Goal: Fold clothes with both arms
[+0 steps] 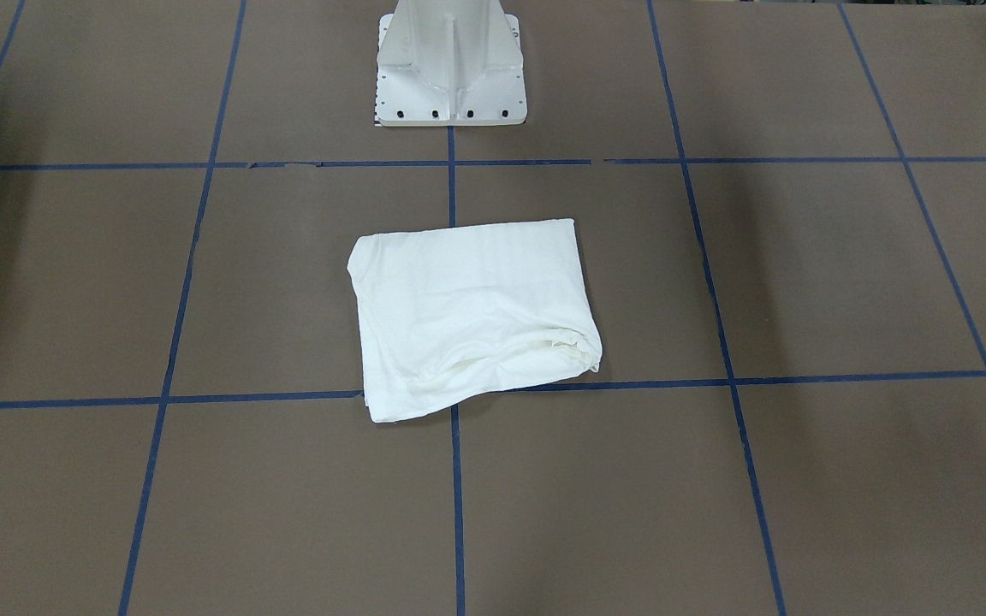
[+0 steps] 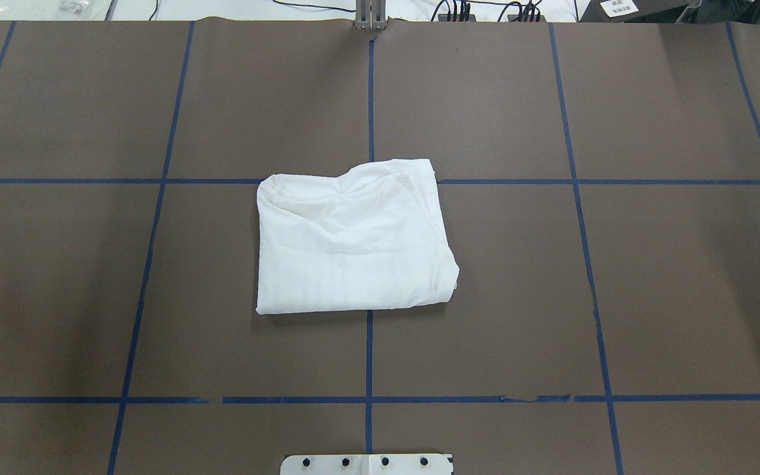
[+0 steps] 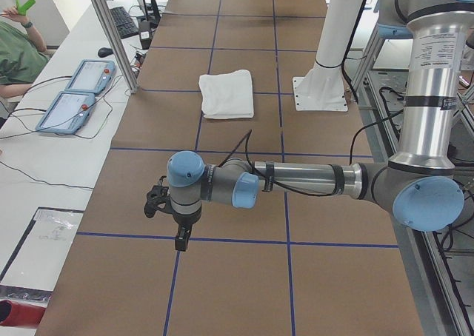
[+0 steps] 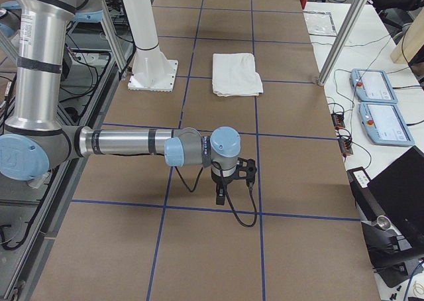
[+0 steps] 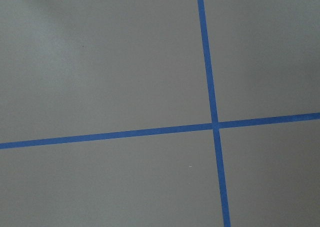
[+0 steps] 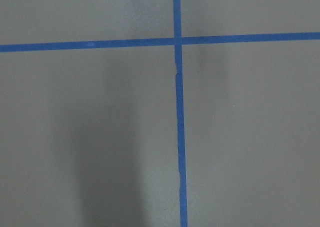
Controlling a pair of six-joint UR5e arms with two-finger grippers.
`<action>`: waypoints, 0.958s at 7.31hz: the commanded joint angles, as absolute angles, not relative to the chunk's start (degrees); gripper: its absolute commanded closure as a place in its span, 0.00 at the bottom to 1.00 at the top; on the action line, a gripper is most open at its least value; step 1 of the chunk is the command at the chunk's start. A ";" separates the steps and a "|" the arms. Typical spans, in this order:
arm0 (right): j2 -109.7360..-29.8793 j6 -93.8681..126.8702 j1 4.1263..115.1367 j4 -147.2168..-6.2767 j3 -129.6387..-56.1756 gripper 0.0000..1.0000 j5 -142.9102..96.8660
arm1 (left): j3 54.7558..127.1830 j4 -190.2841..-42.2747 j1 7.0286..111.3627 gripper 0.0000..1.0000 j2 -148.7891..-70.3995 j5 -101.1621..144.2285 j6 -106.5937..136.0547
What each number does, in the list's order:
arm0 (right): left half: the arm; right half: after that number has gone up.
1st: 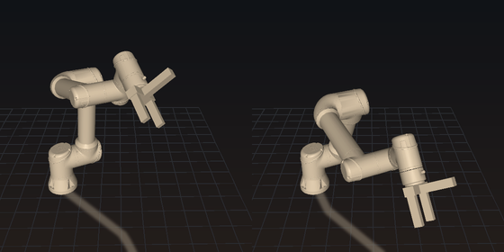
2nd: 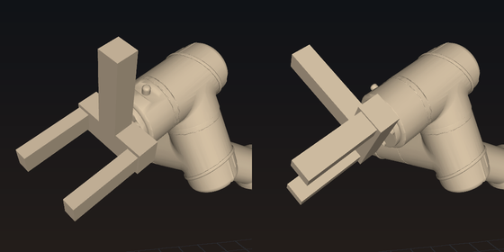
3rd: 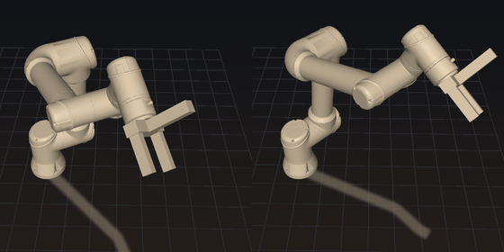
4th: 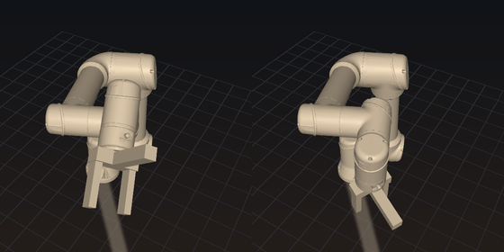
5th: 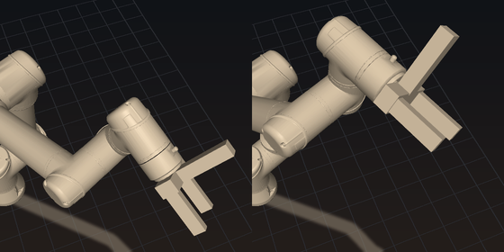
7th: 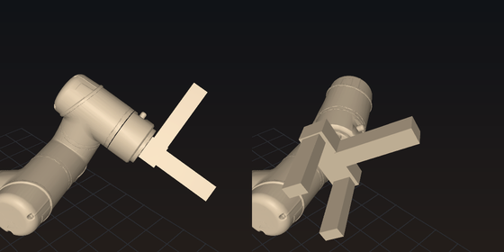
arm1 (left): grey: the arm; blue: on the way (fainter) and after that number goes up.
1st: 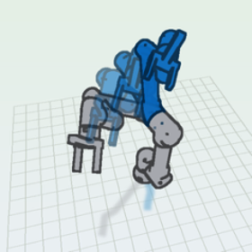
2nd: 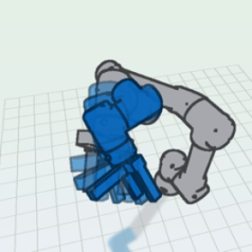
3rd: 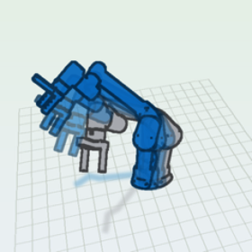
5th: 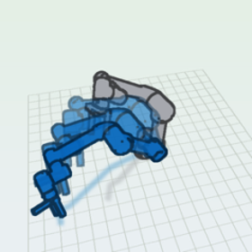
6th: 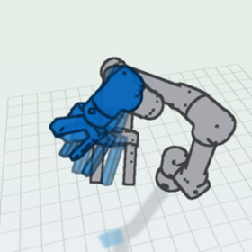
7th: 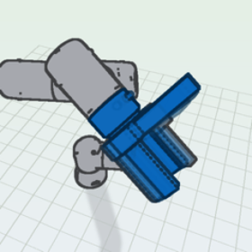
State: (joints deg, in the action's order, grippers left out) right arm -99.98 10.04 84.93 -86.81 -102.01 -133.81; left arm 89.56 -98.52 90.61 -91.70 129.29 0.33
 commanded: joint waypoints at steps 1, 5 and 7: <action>-99.58 10.28 84.55 -86.84 -101.26 0.00 -133.86 | 89.56 -98.53 90.62 0.00 -91.76 129.29 0.26; -96.50 10.46 84.38 -86.75 -98.17 0.00 -134.03 | 89.56 -98.53 90.53 0.00 -91.76 129.29 0.26; -96.42 10.37 83.68 -86.75 -98.17 0.00 -134.03 | 89.56 -98.53 90.53 0.00 -91.84 129.29 0.35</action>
